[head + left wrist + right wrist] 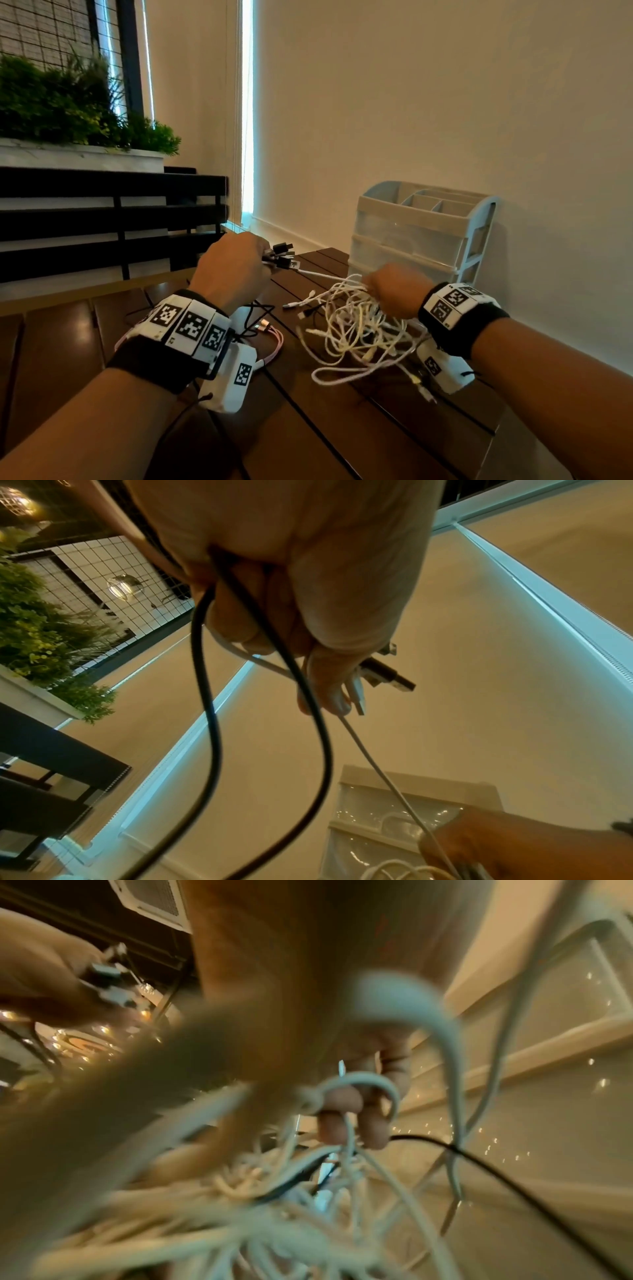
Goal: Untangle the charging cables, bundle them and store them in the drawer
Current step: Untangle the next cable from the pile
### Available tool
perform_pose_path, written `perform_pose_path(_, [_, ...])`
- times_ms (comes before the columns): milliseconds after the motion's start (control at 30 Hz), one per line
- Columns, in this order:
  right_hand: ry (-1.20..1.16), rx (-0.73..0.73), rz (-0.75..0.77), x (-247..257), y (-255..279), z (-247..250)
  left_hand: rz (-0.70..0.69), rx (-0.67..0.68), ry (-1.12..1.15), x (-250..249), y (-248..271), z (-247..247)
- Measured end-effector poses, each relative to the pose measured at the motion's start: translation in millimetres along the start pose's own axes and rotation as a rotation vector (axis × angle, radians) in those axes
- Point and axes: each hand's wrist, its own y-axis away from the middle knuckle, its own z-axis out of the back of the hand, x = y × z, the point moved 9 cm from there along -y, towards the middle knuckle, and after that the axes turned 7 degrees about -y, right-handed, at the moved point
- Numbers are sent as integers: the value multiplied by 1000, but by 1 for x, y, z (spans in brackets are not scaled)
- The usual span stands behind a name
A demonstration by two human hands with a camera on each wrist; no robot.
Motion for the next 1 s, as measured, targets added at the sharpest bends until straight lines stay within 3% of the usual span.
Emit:
perform_pose_path(100, [125,-99,-95,-16,-3,19,-32,-28,31,-8,1,5])
perform_pose_path(233, [149,-94,-116,-8,-1,13,-27,-95,42,-3,-1,17])
perform_pose_path(433, [-381,-59,3,-3,1,19,108,-23,54,21,0,7])
perform_pose_path(533, [-275,-60,68,13,3,22,54,-10,219,-1,0,3])
perform_pose_path(633, [-275,-132,106,26,3,27,-48,85,313,-36,8,-14])
perform_pose_path(833, [-271,-226,144,39,13,38,-113,207,277,-58,25,-52])
perform_pose_path(900, [-263,-206,156,41,15,34,-103,209,302,-58,25,-53])
perform_pose_path(1000, [-246,-50,138,42,11,16,-109,154,262,-58,23,-40])
